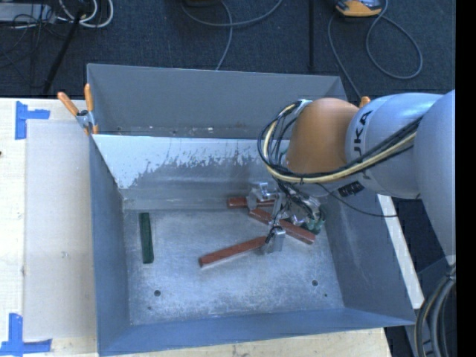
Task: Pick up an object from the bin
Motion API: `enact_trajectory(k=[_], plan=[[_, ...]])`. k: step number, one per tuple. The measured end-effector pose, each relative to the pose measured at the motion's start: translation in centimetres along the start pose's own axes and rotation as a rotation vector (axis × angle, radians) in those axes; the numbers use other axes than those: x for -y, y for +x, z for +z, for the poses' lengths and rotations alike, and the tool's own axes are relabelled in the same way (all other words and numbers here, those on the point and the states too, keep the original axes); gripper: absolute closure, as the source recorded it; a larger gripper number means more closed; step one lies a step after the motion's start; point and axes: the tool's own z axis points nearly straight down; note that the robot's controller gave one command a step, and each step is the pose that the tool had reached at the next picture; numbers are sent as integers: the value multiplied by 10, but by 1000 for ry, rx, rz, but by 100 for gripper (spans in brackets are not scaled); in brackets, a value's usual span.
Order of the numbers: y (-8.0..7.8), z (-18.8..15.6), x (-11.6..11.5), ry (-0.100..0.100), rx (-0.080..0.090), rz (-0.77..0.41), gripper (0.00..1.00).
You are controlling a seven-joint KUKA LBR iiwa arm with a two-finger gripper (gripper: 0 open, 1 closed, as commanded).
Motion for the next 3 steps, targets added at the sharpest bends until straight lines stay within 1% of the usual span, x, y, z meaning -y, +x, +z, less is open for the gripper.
enact_trajectory(k=[1, 2, 3], plan=[[76, 7, -17, 3, -4, -9, 0], [71, 4, -17, 5, 9, -12, 100], [59, -126, -25, 3, -1, -325, 100]])
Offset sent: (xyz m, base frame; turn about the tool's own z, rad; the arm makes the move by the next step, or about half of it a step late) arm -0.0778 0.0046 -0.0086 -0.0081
